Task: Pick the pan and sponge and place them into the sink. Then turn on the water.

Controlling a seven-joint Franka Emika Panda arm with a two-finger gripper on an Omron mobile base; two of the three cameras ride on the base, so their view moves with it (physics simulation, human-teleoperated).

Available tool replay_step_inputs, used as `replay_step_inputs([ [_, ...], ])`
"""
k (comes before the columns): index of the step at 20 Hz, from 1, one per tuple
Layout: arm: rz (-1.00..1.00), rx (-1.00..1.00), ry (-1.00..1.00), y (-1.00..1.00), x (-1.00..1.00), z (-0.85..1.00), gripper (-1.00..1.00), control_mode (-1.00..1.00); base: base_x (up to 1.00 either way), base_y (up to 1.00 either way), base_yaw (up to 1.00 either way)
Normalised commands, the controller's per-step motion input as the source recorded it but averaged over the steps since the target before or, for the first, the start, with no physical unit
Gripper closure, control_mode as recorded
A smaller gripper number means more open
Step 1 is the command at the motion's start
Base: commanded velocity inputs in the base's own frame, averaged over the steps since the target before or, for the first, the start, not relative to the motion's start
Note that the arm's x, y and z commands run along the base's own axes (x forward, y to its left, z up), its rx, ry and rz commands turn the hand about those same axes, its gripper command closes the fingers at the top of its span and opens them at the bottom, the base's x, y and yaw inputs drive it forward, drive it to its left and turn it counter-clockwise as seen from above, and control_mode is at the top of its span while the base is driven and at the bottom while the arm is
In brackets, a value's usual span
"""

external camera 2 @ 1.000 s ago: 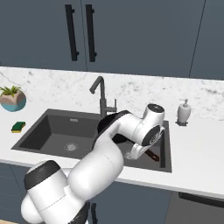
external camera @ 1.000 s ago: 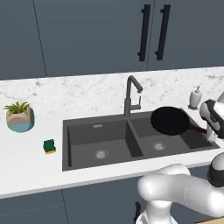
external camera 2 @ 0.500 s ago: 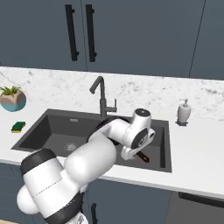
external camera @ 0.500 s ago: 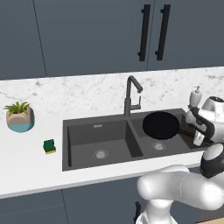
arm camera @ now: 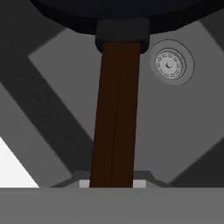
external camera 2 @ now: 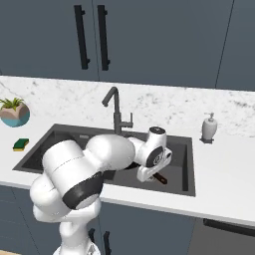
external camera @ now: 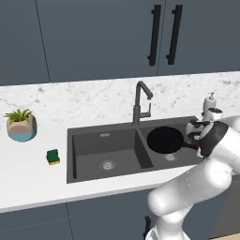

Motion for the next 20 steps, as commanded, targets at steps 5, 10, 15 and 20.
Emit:
replay_step_inputs([
  [5, 0.0, 0.0, 0.12, -0.08, 0.49, -0.41, 1.0, -1.0, 0.0, 0.0, 0.0],
  [10, 0.0, 0.01, 0.1, -0.19, 0.46, -0.43, 1.0, -1.0, 0.0, 0.0, 0.0],
  [15, 0.0, 0.07, 0.02, -0.32, 0.41, -0.21, 1.0, -1.0, 0.0, 0.0, 0.0],
  [20, 0.0, 0.15, -0.01, -0.41, 0.42, 0.0, 1.0, -1.0, 0.0, 0.0, 0.0],
])
